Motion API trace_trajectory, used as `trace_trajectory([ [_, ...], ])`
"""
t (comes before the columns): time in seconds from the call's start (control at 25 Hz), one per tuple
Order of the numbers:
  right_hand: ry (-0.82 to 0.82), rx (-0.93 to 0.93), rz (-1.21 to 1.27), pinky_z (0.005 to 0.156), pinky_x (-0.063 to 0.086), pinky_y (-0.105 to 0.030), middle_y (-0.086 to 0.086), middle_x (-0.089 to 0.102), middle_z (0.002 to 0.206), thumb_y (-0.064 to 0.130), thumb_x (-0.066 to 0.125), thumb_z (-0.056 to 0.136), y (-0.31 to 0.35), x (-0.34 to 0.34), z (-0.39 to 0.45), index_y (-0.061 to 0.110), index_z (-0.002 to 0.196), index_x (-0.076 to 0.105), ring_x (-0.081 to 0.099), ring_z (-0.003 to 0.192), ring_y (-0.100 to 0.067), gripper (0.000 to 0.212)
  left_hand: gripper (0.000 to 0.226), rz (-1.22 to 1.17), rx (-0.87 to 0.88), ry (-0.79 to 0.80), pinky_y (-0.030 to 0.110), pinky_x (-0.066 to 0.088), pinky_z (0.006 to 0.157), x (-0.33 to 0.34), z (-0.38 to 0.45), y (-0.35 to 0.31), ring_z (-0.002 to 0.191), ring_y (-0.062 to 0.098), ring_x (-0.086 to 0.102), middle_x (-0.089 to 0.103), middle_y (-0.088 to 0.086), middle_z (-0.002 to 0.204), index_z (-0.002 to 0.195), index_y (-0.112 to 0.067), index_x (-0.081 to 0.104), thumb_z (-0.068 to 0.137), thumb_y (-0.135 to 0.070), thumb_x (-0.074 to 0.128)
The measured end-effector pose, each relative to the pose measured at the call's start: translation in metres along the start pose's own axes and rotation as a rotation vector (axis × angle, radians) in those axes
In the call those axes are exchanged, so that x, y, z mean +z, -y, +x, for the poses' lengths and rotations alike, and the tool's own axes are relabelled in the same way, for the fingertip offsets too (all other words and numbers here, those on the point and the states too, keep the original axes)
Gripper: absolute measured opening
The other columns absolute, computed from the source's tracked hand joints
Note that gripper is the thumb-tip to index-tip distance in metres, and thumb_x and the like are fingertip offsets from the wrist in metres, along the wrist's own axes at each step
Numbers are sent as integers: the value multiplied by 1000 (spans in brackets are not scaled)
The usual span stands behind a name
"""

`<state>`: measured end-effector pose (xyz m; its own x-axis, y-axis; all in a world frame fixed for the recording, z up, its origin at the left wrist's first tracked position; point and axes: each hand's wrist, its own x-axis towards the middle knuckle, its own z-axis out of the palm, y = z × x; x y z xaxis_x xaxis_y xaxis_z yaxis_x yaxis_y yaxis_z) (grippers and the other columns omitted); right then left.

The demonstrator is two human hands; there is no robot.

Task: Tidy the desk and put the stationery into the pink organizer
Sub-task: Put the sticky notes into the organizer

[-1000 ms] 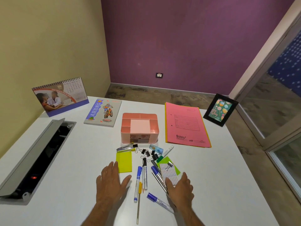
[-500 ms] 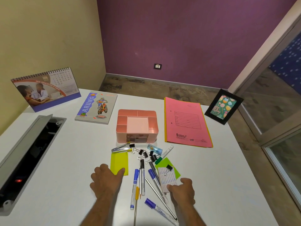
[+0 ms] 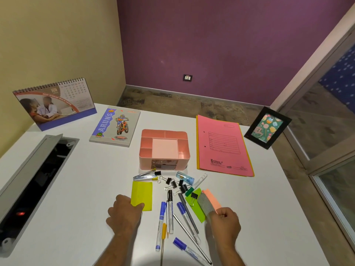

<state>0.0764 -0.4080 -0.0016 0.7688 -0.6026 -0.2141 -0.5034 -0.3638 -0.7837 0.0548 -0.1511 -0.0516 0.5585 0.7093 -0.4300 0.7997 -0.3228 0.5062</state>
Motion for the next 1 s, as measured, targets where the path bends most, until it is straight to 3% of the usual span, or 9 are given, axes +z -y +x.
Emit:
trace_trajectory([
  [0.12,-60,-117,73,65,33,-25,-7,54,88,-9,68,63,21,-1,2,10,57,59,54,78,-1,22,36,-106,-25,33,42,39,87,-5,-1,3,102,33,54,61,3,93,96,-23,47,78,-35,76],
  [0.28,-16,-207,77,51,37,-26,0,61,68,-3,70,71,54,3,15,15,70,56,56,64,-16,23,25,-299,-2,19,38,43,81,-10,-7,8,86,29,57,66,1,89,95,-22,50,82,-22,71],
  [0.4,55,-341,171,45,45,-12,3,65,83,-1,72,77,89,14,19,20,97,55,63,71,-7,34,19,-463,43,-35,33,41,71,-15,-11,13,82,28,60,70,5,93,95,-23,55,86,-14,69],
  [0.48,110,-427,188,47,49,-9,3,70,88,4,73,81,111,25,26,19,107,60,68,75,-8,33,19,-514,98,-73,33,41,70,-20,-13,13,82,28,62,70,4,92,95,-25,59,87,-11,69],
  [0.56,144,-538,106,52,51,-12,4,72,87,10,72,85,135,40,35,17,104,69,70,77,-13,21,21,-553,165,-91,33,42,69,-26,-15,10,82,27,64,69,2,90,95,-28,63,87,-10,69],
  [0.68,199,-712,23,62,41,1,2,75,92,7,67,87,172,65,49,12,103,76,65,81,-9,19,22,-541,273,-100,33,47,68,-35,-15,0,82,19,63,69,-4,89,95,-31,68,87,-11,71],
  [0.8,255,-907,-104,77,45,-10,-2,74,102,-5,62,85,202,92,63,8,107,75,60,88,-8,29,24,-485,463,-144,20,47,64,-42,-13,-14,77,9,61,67,-14,90,98,-32,72,88,-10,71],
  [0.92,320,-999,-226,73,40,-9,0,63,98,-3,66,83,218,119,73,9,109,74,55,90,-10,30,24,-481,601,-161,8,43,62,-49,-7,-33,83,3,61,66,-18,91,100,-24,76,86,-5,71],
  [1.0,376,-1020,-305,72,45,-18,-3,64,98,-1,66,81,222,134,80,10,107,75,59,91,-18,30,24,-504,655,-173,7,42,63,-53,-2,-47,84,3,62,67,-15,90,98,-20,77,85,-1,72],
])
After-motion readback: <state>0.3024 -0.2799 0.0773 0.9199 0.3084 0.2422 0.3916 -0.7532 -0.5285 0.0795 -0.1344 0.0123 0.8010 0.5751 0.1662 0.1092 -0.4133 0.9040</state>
